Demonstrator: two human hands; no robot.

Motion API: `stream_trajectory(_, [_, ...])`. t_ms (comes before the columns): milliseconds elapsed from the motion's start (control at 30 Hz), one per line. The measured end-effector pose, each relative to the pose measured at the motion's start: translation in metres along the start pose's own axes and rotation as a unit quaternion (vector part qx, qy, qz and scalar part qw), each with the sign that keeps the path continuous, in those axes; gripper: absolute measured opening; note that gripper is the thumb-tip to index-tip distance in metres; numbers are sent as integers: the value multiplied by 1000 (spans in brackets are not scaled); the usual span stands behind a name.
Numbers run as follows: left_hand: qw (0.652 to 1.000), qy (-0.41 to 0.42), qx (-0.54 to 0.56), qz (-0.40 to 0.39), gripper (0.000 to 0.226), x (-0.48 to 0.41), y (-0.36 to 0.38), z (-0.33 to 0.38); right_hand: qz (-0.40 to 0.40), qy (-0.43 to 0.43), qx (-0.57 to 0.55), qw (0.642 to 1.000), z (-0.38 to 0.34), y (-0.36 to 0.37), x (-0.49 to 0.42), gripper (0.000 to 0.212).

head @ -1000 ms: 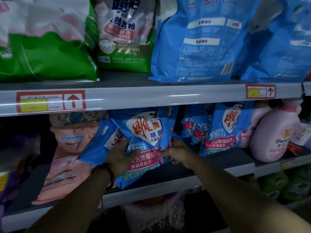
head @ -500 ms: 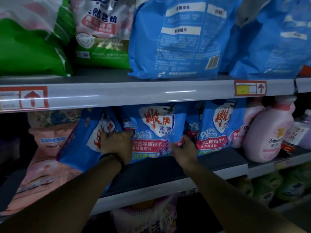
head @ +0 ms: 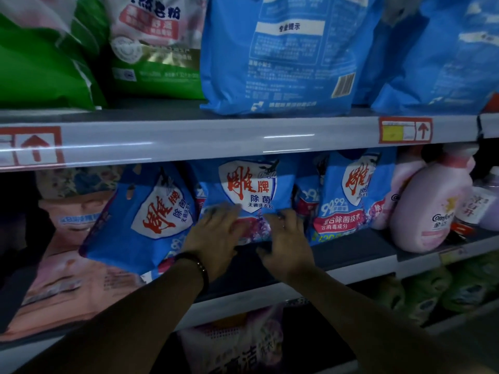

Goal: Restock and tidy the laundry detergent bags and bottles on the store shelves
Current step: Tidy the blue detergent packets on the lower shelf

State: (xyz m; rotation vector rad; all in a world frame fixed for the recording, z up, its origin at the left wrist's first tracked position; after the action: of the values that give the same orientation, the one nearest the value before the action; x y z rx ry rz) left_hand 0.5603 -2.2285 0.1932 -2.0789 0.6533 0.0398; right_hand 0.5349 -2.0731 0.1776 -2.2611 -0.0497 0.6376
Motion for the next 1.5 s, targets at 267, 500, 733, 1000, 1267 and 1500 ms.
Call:
stream_trajectory(267, [986, -16, 2, -168, 83, 0, 37, -7, -240, 95, -5, 966, 35, 32, -15, 135])
stream_trajectory(500, [991, -46, 123, -10, 63, 34, -4, -10, -215, 120, -54, 968, 7, 16, -11, 106])
stream_trajectory(733, [919, -276, 212, 186, 17, 143, -41, -39, -186, 96, -126, 970, -50, 17, 25, 59])
stream_trajectory(1000, [693, -563, 447, 48, 82, 176, 38, -54, -274, 75, -101, 954, -101, 36, 61, 75])
stream_trajectory(1267, [721, -551, 417, 55, 59, 144, 24, -72, -267, 80, -127, 952, -108, 22, 65, 77])
stream_trajectory(1500, [669, -571, 474, 49, 48, 152, -8, -107, -256, 143, -165, 942, -101, 18, 71, 81])
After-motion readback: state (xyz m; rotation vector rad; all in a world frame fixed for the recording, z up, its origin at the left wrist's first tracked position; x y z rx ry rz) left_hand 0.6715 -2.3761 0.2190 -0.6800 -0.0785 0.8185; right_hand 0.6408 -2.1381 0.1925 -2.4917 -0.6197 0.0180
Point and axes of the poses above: each hand's wrist, its own x-axis away from the middle knuckle, its own y-axis out of the palm, z = x × y, the point moved 7 cm from there along -x, towards the middle knuckle, and after that the axes turned 15 degrees about -x, right-handed, at the moved point
